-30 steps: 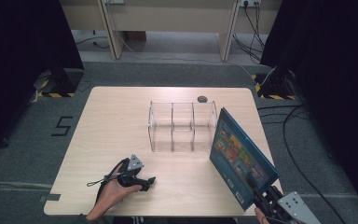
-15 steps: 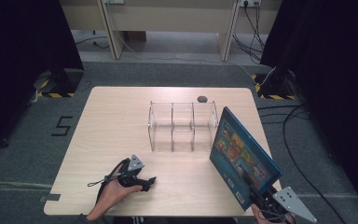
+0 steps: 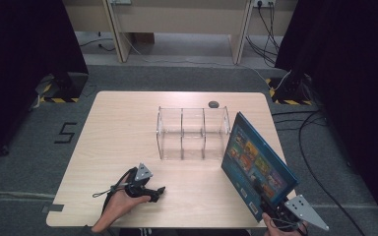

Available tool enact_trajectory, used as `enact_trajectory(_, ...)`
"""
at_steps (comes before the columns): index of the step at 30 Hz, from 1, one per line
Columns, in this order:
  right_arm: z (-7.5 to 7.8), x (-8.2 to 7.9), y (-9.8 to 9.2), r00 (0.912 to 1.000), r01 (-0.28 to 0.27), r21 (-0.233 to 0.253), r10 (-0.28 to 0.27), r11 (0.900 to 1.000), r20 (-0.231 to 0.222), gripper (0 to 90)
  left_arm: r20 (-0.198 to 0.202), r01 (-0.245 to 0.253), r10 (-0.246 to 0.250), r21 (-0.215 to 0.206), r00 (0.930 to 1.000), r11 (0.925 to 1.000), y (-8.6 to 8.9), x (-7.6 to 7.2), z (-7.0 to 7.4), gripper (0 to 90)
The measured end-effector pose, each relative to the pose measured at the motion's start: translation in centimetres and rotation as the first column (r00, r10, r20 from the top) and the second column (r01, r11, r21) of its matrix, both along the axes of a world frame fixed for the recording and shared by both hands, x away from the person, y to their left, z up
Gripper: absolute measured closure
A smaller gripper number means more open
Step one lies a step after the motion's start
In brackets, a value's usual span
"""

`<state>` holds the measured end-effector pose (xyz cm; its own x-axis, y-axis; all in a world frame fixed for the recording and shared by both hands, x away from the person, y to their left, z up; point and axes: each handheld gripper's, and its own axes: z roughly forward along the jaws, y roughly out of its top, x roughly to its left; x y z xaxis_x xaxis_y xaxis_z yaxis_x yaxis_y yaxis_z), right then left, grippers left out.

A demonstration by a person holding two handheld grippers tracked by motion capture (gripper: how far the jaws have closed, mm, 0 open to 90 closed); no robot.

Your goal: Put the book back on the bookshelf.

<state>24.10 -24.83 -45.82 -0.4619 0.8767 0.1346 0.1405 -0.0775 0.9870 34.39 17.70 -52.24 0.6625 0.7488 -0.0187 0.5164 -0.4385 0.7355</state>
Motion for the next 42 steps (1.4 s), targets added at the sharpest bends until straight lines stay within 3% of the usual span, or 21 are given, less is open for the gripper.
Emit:
enact_trajectory(10,0.0,0.5,0.0,0.9993,-0.010,0.003,0.010,1.000,0.036,79.0,0.003,0.003,-0.003,-0.003,1.0000,1.0000,-0.1,0.0,0.0,12.7)
enact_trajectory(18,-0.1,0.8,-0.3,0.9993,-0.003,0.017,0.003,1.000,0.038,81.2,0.003,0.006,-0.006,-0.002,1.0000,1.0000,-0.1,0.0,0.0,12.6)
enact_trajectory(29,0.3,0.7,-0.7,0.9994,-0.026,0.075,0.024,0.997,0.025,82.9,0.004,0.009,-0.009,-0.003,0.9999,1.0000,-0.1,0.0,0.0,12.7)
enact_trajectory(42,0.9,0.6,-0.2,0.9990,-0.037,0.056,0.035,0.998,0.028,83.0,0.007,0.015,-0.015,-0.006,0.9999,0.9999,-0.1,0.1,-0.1,12.7)
